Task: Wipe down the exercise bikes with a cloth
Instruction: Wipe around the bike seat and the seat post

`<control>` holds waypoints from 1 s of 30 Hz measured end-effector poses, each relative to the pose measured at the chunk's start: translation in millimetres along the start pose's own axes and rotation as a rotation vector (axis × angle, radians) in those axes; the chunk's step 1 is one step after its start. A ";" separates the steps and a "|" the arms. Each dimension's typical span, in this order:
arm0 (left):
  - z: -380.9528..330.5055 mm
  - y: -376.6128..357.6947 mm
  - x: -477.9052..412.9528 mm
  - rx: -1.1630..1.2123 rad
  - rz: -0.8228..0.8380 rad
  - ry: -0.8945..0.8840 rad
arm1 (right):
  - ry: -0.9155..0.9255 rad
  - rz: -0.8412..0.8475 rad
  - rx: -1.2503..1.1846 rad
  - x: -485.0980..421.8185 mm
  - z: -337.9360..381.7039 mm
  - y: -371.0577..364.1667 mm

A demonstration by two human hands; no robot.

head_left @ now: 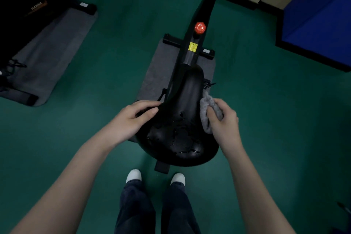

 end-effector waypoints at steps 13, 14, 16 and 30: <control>22.7 -4.9 21.5 -0.063 0.095 0.028 | -0.080 0.367 -0.068 -4.2 -39.6 -5.8; 23.4 -4.9 20.8 -0.065 0.102 0.031 | -0.087 0.352 -0.084 1.1 -44.6 -2.3; 24.2 -4.4 20.3 -0.076 0.117 0.034 | -0.100 0.319 -0.112 7.1 -48.9 -1.1; 26.8 -3.6 20.7 -0.015 0.104 0.018 | -0.096 0.042 -0.240 61.1 -54.0 12.7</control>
Point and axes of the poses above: each hand's wrist, its own x-axis away from the middle knuckle, its own y-axis out of the back of the hand, z = x × y, the point moved 7 cm from there along -x, towards the middle knuckle, and after that the axes turned 10 degrees about x, right-handed, at the moved point
